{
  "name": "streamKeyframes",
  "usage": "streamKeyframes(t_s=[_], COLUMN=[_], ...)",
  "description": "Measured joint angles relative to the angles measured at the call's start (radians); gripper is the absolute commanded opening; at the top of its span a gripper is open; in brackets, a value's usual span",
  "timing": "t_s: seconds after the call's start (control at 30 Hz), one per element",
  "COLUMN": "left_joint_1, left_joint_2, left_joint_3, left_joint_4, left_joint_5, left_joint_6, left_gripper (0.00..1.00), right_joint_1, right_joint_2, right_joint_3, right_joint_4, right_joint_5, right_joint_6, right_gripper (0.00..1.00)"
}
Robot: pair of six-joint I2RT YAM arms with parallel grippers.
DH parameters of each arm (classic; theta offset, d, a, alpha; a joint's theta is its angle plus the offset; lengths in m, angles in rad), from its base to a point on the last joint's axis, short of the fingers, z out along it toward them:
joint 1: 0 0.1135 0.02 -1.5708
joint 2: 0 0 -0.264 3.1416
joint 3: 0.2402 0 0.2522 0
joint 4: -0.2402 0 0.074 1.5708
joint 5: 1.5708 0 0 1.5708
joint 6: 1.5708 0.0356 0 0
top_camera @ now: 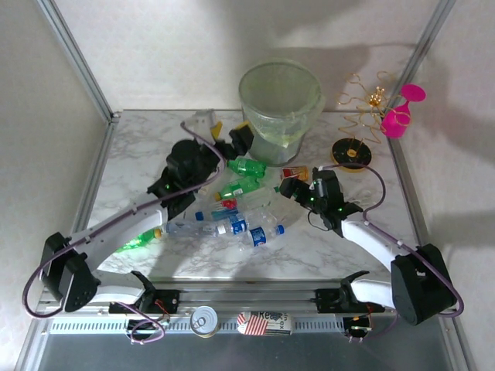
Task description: Put the plastic bottles in the bin
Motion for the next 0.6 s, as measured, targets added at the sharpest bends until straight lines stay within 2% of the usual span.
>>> streamKeyframes(t_s=[0.13, 0.3, 0.6], left_joint_1=[0.0, 0.0, 0.0], left_joint_2=[-0.07, -0.155, -0.187], left_joint_3=[-0.213, -0.395, -0.507], left_joint_4=[0.045, 0.071, 0.142], left_joint_5=[-0.097, -0.188, -0.241], left_joint_6=[-0.086, -0.206, -0.372], left_gripper=[1.0, 1.0, 1.0], right_joint_1=[0.064, 0.117, 0.127], right_joint_2=[0.015, 0.034, 0.142], right_joint_3=[0.0, -0.012, -0.019], right_joint_4=[-0.024, -0.034, -0.032], right_joint_5=[0.017, 0.061, 0.112], right_joint_6=[0.066, 0.146, 0.206], right_gripper=[0.99, 0.99, 0.99])
